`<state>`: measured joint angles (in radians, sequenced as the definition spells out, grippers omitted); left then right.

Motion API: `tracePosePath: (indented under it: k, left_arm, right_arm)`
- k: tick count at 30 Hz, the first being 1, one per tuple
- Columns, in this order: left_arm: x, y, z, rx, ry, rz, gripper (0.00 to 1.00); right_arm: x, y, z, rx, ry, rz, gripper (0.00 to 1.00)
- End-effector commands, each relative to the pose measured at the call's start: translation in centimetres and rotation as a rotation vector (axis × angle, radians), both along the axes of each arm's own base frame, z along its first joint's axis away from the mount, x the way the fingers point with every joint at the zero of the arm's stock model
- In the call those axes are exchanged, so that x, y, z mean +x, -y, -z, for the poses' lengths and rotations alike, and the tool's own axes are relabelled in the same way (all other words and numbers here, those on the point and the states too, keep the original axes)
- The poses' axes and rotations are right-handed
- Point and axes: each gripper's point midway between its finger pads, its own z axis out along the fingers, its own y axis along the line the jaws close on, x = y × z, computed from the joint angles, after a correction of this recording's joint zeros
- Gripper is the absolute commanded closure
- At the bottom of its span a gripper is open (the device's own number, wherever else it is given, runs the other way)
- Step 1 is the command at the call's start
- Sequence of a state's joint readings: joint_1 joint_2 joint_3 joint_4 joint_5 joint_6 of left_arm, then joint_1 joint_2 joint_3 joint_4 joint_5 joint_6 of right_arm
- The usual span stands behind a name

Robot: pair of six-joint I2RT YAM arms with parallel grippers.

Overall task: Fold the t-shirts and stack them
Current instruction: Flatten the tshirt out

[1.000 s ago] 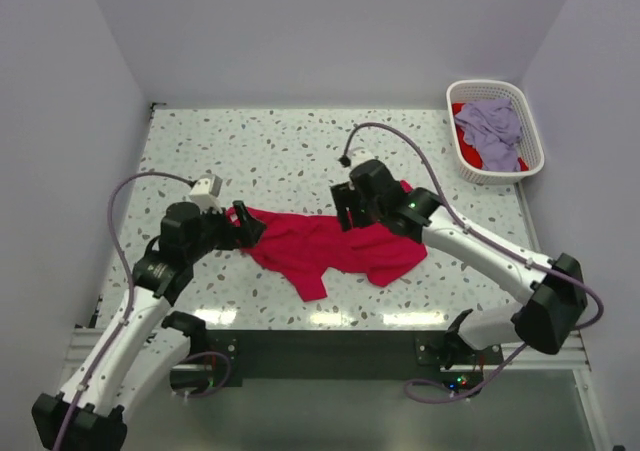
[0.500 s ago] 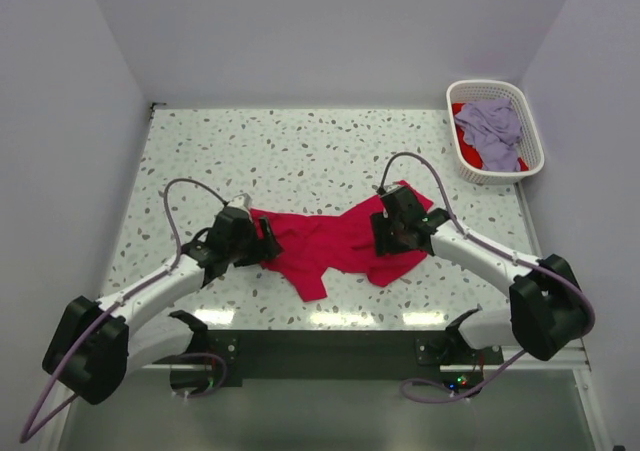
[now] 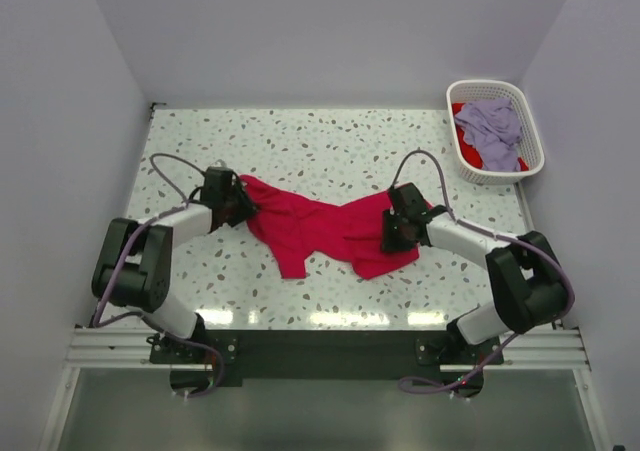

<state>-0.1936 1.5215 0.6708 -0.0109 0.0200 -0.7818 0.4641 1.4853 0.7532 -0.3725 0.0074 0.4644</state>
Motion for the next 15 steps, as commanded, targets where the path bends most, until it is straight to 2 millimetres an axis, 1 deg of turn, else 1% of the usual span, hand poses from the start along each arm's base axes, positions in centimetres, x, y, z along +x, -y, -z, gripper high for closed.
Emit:
tracePosePath:
  k: [1, 2, 3, 4, 5, 6, 7, 8, 9, 10, 11, 12, 13, 14, 15]
  left_arm:
    - [6.6, -1.2, -2.5, 0.054, 0.075, -0.007, 0.54]
    - [6.9, -1.4, -1.4, 0.088, 0.03, 0.023, 0.53]
    - [7.7, -1.6, -1.7, 0.113, 0.027, 0.031, 0.5]
    - [9.4, -1.3, -3.4, 0.127, 0.063, 0.042, 0.45]
    - [9.0, -1.4, -3.6, 0.161, 0.044, 0.065, 0.42]
    - [9.2, -1.8, -4.3, 0.199, 0.056, 0.057, 0.36]
    - [8.8, -1.2, -4.9, 0.226, 0.066, 0.08, 0.33]
    - [8.1, -1.2, -6.4, 0.26, 0.09, 0.095, 0.31]
    - [7.5, -1.7, -7.0, 0.311, 0.101, 0.082, 0.25]
    - [6.0, -0.6, -6.8, 0.341, 0.096, 0.117, 0.23]
    - [4.9, -0.2, -8.4, 0.359, 0.127, 0.125, 0.21]
    - [3.9, 0.0, -8.6, 0.391, 0.136, 0.127, 0.2]
    - [1.9, 1.8, -7.9, 0.405, 0.128, 0.189, 0.2]
    - [0.5, 2.5, -8.5, 0.395, 0.137, 0.196, 0.2]
    - [-0.5, 3.0, -8.3, 0.408, 0.134, 0.209, 0.18]
  right_arm:
    - [2.6, 0.1, 0.7, 0.027, 0.029, 0.094, 0.71]
    - [2.9, 0.3, 1.2, 0.011, 0.018, 0.103, 0.7]
    - [4.0, 0.2, 0.8, 0.004, 0.036, 0.113, 0.69]
    - [4.4, 0.3, 0.8, -0.014, 0.038, 0.117, 0.68]
    - [4.7, 0.2, 0.8, -0.017, 0.034, 0.115, 0.67]
    - [5.6, -0.3, 0.3, -0.014, 0.042, 0.099, 0.66]
    - [5.5, -0.3, 0.1, -0.018, 0.03, 0.089, 0.65]
    - [5.7, -0.4, -0.3, -0.016, 0.037, 0.083, 0.62]
    - [5.9, -0.5, -1.2, -0.007, 0.055, 0.073, 0.59]
    - [5.6, -0.4, -1.7, -0.008, 0.058, 0.068, 0.54]
    - [5.4, -0.1, -2.2, -0.013, 0.067, 0.07, 0.45]
    - [5.2, 0.2, -3.4, -0.013, 0.099, 0.061, 0.41]
    - [4.5, 0.7, -3.8, -0.026, 0.095, 0.061, 0.38]
    - [4.2, 1.2, -4.2, -0.043, 0.104, 0.064, 0.32]
    - [3.5, 1.6, -4.4, -0.053, 0.107, 0.056, 0.3]
